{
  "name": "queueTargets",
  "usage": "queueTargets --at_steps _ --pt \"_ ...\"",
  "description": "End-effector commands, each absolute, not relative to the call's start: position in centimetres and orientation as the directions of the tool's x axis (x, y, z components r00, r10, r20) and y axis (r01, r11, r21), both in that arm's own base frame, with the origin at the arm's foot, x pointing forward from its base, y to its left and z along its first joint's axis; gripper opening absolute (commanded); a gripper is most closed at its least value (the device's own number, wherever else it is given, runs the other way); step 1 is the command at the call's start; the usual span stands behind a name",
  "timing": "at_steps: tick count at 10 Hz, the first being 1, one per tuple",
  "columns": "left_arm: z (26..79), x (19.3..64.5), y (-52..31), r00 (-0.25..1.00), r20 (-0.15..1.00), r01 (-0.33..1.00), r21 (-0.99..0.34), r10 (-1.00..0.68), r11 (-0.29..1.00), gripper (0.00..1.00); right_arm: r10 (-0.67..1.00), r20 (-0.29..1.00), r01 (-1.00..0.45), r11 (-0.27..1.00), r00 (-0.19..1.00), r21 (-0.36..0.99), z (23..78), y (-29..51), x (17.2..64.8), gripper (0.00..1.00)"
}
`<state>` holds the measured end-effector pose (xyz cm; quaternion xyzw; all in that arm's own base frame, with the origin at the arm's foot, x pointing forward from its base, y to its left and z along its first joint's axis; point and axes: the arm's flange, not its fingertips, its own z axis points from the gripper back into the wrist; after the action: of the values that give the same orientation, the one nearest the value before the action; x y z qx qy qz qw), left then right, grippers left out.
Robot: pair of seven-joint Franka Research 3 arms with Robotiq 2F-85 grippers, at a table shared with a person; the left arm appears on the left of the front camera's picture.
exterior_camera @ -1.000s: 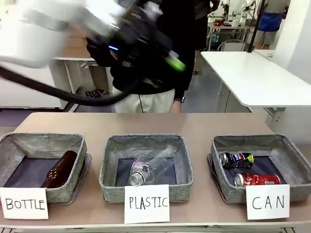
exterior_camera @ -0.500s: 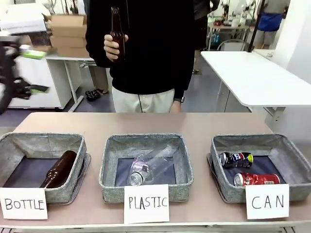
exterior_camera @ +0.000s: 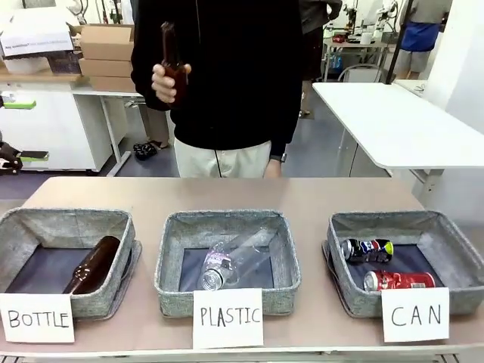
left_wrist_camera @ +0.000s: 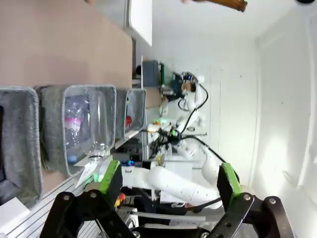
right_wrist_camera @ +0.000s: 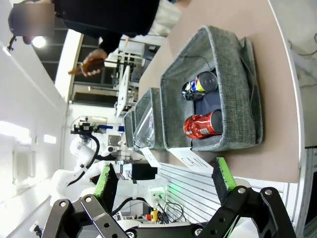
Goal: Sort the can waste into the basket.
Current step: Pick up the can waste from the table and place it in the right Fabric basket.
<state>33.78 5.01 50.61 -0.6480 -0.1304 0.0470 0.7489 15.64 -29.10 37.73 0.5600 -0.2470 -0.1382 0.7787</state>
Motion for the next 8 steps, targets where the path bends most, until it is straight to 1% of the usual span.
queueTargets --at_steps 1,8 --pt "51.32 34.00 4.73 0.969 0.152 0.121 -0.980 0.196 0.160 1.00 -0.496 0.225 -0.057 0.331 0.838 0.942 38.11 -28.89 15.54 1.00" --pt "51.32 34.00 4.73 0.969 0.152 0.121 -0.980 0.196 0.160 1.00 -0.496 0.225 -0.057 0.331 0.838 0.942 38.11 -28.89 15.54 1.00"
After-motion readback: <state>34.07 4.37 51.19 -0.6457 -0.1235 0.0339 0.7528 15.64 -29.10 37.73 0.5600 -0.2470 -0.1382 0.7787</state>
